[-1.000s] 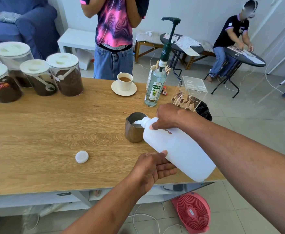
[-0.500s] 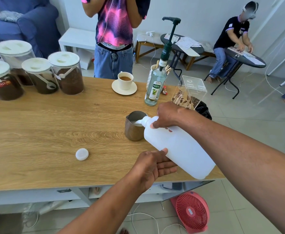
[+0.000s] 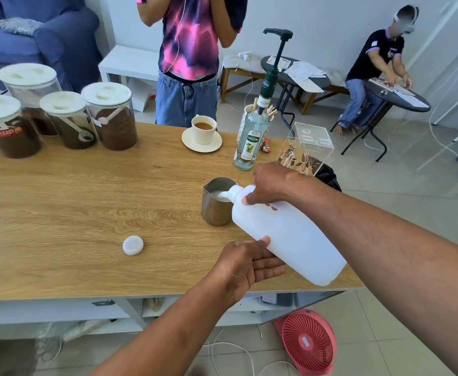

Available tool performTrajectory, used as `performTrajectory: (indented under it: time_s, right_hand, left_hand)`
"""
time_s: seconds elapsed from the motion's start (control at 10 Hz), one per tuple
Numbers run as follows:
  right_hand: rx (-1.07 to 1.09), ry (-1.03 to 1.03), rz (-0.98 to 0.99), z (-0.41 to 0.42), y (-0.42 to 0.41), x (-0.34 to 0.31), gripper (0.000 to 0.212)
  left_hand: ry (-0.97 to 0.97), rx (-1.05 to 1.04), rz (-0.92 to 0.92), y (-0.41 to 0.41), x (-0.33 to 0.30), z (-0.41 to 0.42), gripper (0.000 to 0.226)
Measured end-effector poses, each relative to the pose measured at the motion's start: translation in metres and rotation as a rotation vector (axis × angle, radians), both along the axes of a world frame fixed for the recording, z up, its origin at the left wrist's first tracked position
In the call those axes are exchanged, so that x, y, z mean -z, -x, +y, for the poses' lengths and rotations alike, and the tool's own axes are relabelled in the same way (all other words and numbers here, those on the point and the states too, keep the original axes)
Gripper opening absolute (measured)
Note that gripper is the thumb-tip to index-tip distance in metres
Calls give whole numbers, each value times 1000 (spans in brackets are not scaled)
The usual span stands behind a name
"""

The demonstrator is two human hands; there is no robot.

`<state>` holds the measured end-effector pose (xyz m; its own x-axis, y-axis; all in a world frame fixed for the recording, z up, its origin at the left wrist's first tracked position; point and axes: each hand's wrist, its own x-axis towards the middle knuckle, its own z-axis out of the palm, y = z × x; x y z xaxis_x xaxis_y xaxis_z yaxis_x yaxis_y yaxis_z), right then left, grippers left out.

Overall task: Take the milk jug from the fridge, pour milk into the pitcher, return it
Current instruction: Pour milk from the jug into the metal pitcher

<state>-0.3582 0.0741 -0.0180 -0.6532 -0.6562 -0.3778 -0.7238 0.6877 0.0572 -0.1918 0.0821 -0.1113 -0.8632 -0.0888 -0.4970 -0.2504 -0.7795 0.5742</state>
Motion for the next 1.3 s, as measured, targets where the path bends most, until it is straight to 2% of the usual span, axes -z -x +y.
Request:
performTrajectory:
  time_s: [1.3]
  right_hand:
    - [-2,-41,10,-6,1,-2,46]
  left_hand:
    - [-17,22,10,0,0,-4,35]
